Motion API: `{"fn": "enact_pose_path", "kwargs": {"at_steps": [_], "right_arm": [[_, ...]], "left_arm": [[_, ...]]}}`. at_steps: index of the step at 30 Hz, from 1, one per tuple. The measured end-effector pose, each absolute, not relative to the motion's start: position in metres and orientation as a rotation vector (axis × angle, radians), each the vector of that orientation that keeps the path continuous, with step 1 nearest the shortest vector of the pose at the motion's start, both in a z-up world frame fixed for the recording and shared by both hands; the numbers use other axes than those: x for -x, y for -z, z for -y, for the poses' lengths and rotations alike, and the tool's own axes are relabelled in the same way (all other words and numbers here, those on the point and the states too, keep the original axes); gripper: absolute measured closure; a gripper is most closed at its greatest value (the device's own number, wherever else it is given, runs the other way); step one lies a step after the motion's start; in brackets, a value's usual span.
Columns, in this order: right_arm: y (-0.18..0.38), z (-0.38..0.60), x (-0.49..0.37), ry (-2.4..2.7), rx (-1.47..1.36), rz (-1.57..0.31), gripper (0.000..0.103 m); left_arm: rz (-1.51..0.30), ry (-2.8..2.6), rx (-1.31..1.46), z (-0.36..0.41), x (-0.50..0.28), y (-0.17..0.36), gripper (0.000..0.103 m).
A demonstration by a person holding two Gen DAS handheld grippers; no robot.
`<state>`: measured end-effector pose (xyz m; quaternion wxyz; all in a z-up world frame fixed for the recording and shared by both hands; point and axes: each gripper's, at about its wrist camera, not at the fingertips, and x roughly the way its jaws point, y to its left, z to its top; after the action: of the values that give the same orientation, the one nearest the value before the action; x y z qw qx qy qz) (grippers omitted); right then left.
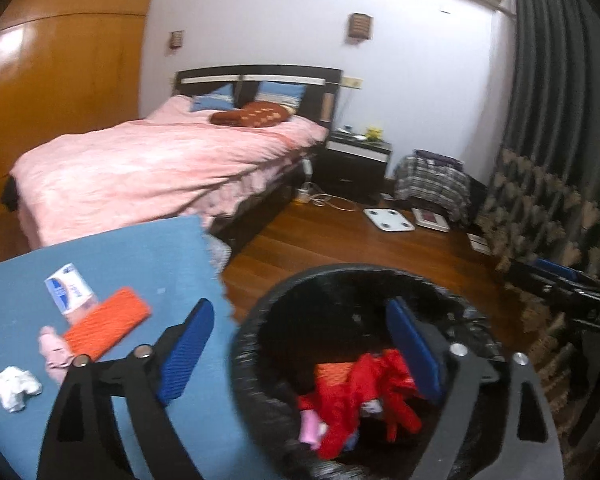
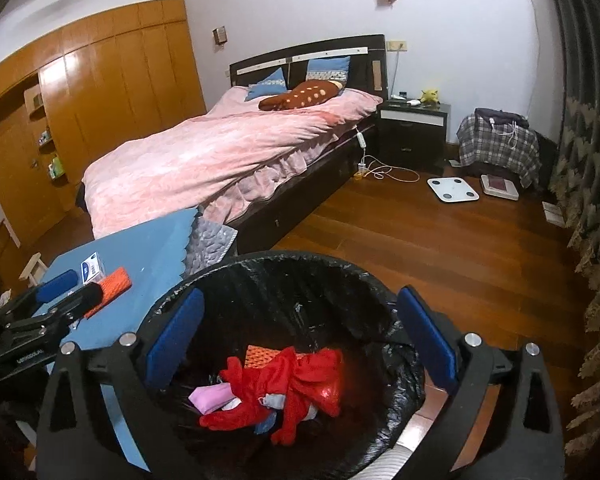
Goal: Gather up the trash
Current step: 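Move both tools back to the table above the white cloth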
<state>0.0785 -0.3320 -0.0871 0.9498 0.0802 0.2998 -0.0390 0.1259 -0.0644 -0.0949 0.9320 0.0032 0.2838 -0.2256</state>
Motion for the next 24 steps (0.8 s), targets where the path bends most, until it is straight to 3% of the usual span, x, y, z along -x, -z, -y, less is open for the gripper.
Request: {"fn": "enact_pose_path", "kwargs": {"at_steps": [24], "right_arm": [[0.106,0.158,-0.162,-0.241,-0.082,-0.633,0.006]], "left_arm": [[-0.593,-0.022,0.055,-0.134,-0.135,0.123,0.012]]}}
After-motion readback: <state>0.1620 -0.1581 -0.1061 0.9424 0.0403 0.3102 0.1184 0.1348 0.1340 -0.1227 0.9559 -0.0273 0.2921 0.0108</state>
